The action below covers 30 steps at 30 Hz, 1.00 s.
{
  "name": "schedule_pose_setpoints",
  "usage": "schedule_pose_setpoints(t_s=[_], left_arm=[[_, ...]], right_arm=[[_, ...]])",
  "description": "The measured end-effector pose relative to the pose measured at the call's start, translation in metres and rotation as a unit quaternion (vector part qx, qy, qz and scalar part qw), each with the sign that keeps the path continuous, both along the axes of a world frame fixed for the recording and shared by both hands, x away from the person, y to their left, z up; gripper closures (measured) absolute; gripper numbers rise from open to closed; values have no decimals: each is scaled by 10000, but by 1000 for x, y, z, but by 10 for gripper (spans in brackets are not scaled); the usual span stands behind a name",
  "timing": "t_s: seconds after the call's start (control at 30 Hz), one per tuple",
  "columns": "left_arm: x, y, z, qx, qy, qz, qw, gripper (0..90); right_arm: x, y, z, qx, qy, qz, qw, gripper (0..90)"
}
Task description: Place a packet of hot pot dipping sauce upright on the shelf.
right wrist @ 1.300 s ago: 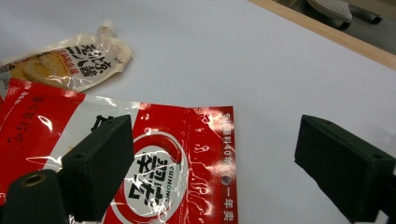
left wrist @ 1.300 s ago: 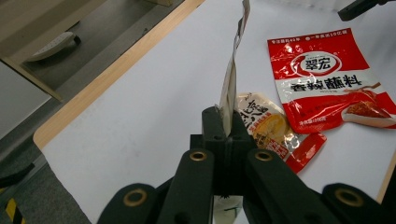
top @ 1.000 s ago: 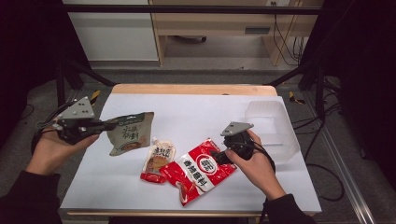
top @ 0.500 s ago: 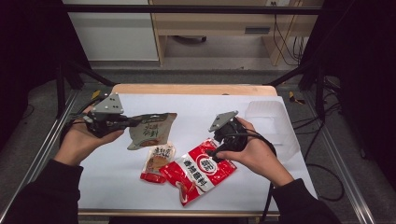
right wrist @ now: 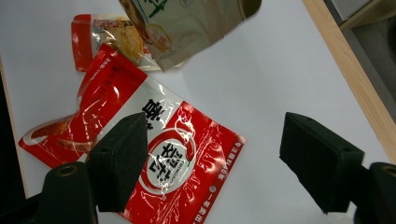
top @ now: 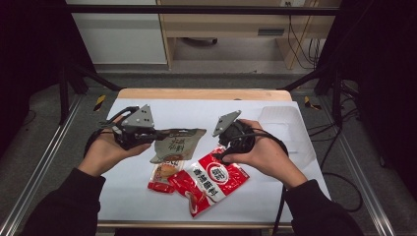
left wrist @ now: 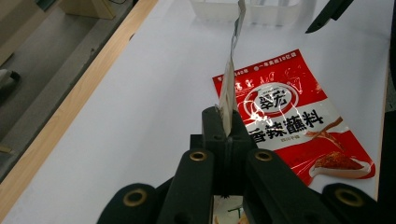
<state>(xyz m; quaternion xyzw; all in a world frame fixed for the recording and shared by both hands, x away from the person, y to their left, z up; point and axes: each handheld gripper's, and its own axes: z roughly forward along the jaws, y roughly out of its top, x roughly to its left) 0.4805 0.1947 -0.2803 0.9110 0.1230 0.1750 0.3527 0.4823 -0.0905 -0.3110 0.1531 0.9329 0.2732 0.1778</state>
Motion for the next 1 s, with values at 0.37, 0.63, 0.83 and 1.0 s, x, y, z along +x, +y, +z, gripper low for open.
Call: schedule_pose_setpoints(t_s=[0.37, 0.63, 0.83, 1.0], left_arm=[[-6, -29, -7, 25, 44, -386, 9992, 900], [-8, -36, -9, 77, 62, -509, 9987, 900], [-9, -38, -9, 62, 72, -561, 9984, 900], [-8, -35, -12, -38, 103, -515, 9986, 900]], right_arm=[[4, 15, 1, -123, -28, 263, 9996, 376], [6, 23, -2, -119, 148, 461, 9988, 563], [6, 28, -3, -151, 264, 587, 9978, 697], [7, 29, -2, -65, 219, 595, 9980, 889]])
